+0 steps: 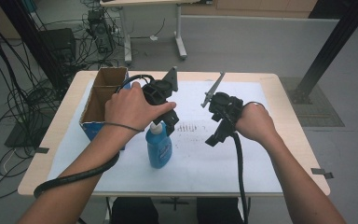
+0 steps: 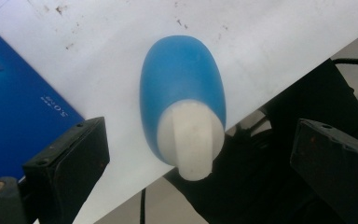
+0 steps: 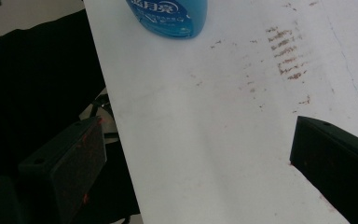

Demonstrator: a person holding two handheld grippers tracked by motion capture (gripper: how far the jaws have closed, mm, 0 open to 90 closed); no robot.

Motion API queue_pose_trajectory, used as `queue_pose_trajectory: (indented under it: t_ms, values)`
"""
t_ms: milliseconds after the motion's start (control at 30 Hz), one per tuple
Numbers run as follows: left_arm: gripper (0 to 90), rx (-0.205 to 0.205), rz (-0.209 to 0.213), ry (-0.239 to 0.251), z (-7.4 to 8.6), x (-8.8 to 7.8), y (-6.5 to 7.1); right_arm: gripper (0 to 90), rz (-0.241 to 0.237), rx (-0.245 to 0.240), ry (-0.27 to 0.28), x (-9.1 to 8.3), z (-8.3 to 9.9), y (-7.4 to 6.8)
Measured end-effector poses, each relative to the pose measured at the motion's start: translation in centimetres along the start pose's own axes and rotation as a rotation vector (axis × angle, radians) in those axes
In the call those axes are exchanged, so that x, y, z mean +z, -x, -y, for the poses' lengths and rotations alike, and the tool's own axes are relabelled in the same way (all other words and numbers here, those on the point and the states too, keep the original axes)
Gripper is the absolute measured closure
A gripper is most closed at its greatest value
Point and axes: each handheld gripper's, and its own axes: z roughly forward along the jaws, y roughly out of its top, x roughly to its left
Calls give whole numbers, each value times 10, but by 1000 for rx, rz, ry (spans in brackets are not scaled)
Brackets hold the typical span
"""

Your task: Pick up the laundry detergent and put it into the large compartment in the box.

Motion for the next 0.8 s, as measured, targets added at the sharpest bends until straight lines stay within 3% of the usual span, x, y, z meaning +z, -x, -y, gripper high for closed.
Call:
queue_pose_trajectory:
  t_ms: [800]
  values:
    - [46,-11,7,-7,1,2,-3,35,-2,-6,3,-1,-1,-1]
